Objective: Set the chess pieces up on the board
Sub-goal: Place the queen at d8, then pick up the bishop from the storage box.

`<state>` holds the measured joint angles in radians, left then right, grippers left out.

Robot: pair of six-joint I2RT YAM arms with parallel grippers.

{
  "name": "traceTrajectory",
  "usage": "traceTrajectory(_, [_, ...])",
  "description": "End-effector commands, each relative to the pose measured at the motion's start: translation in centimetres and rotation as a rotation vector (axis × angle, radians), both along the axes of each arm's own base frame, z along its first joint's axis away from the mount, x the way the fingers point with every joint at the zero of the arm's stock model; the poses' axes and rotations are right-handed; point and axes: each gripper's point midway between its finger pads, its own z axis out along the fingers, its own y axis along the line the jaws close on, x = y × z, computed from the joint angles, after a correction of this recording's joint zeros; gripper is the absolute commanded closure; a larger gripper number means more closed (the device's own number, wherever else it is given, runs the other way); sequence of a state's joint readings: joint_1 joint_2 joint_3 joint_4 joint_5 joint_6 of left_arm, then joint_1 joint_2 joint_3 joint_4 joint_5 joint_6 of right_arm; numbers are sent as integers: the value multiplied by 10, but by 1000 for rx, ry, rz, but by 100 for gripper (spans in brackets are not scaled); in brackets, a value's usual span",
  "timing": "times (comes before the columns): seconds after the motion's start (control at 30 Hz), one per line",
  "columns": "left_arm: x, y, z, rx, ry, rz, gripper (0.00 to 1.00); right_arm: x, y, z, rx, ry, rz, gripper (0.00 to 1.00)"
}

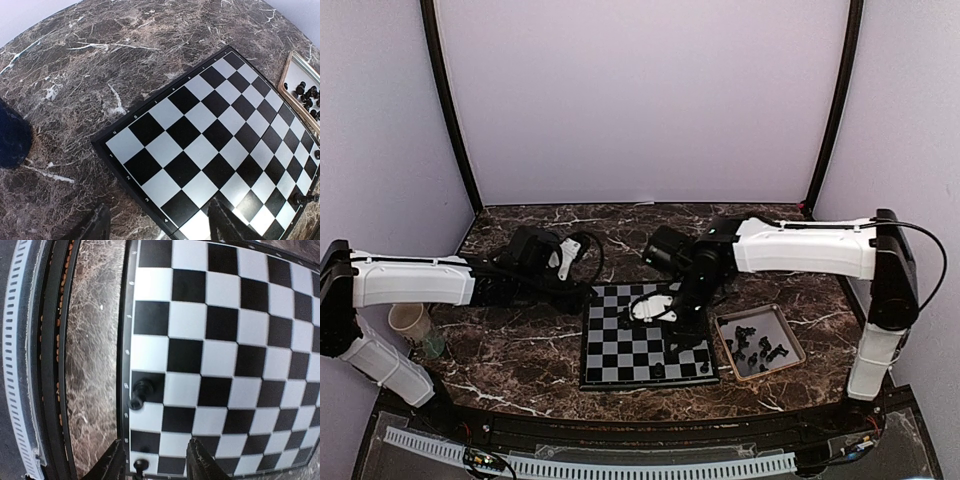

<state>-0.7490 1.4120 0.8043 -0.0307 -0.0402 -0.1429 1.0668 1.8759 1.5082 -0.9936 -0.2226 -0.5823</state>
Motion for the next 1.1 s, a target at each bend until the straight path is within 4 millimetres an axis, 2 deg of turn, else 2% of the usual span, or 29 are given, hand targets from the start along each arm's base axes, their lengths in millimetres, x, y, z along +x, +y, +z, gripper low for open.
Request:
traceTrajectory(0.0, [4,-10,10,17,4,-39,32,24,-39,31,94,38,-124,56])
traceTrajectory(0.2, [6,-35,12,15,4,-123,35,65,-105,27,139,42,-373,59])
traceTrajectory(0.33, [8,-52,6,53,20,-170,36,76,-153,17,125,-11,-516,61])
traceTrajectory(0.47, [6,-69,-2,36,45,-223,36,73,-183,2,72,-44,-588,63])
traceTrajectory(0.6, [8,-81,-8,39,61,-251,37,64,-195,-11,41,-47,-596,65])
traceTrajectory(0.7, [7,-87,-11,34,68,-264,37,64,-198,-17,28,-57,-590,66])
traceTrajectory(1.07, [3,-84,-14,39,78,-256,38,75,-177,-33,26,-2,-556,64])
